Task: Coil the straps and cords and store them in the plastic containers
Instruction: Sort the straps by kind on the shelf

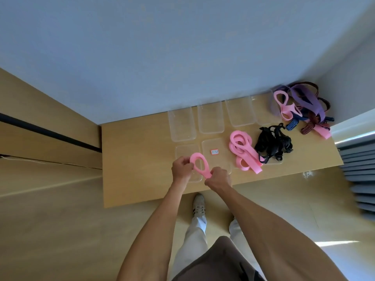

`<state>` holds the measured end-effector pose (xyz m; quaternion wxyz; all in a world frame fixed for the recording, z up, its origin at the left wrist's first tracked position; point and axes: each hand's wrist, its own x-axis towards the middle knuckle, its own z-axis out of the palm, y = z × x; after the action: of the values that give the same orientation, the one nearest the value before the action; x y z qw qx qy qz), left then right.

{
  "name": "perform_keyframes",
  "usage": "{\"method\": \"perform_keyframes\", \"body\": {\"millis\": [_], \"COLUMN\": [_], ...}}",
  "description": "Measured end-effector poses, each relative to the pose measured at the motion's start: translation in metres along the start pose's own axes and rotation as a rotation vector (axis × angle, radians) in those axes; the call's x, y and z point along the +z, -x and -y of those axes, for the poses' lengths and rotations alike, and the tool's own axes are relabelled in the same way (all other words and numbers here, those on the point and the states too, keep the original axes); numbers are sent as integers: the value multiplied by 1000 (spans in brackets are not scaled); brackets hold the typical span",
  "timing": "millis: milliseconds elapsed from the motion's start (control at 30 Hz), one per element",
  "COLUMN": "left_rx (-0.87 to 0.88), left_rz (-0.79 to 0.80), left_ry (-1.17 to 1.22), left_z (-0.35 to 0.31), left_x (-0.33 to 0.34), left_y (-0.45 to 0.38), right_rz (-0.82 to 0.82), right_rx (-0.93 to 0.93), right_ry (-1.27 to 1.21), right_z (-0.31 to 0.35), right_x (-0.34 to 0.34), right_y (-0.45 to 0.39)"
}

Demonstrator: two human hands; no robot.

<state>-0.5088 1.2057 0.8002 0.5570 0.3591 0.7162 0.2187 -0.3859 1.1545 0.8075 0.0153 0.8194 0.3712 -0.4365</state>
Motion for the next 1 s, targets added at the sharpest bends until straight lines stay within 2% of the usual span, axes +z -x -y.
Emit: {"method": "perform_keyframes", "body": {"millis": [333, 533, 700, 833, 1000], "left_rx": [249, 250, 330, 260, 372], "left_rz": [147, 33, 1, -132, 18], "left_ry": [-182, -309, -460, -527, -550], "left_z": [-34, -30, -20, -42, -98], "left_x": [58, 80, 87, 88, 116], "left_y": [-32, -71, -72, -53, -24], "right_rz": [-197, -214, -245, -358, -502], "right_rx": [96, 71, -1, -53, 42], "right_ry": [-83, -17, 91, 15, -145], "right_z": [-18, -11, -22, -26, -33], "right_x": [-15, -9, -9, -47, -135], "right_y": [-39, -79, -77, -66, -55]}}
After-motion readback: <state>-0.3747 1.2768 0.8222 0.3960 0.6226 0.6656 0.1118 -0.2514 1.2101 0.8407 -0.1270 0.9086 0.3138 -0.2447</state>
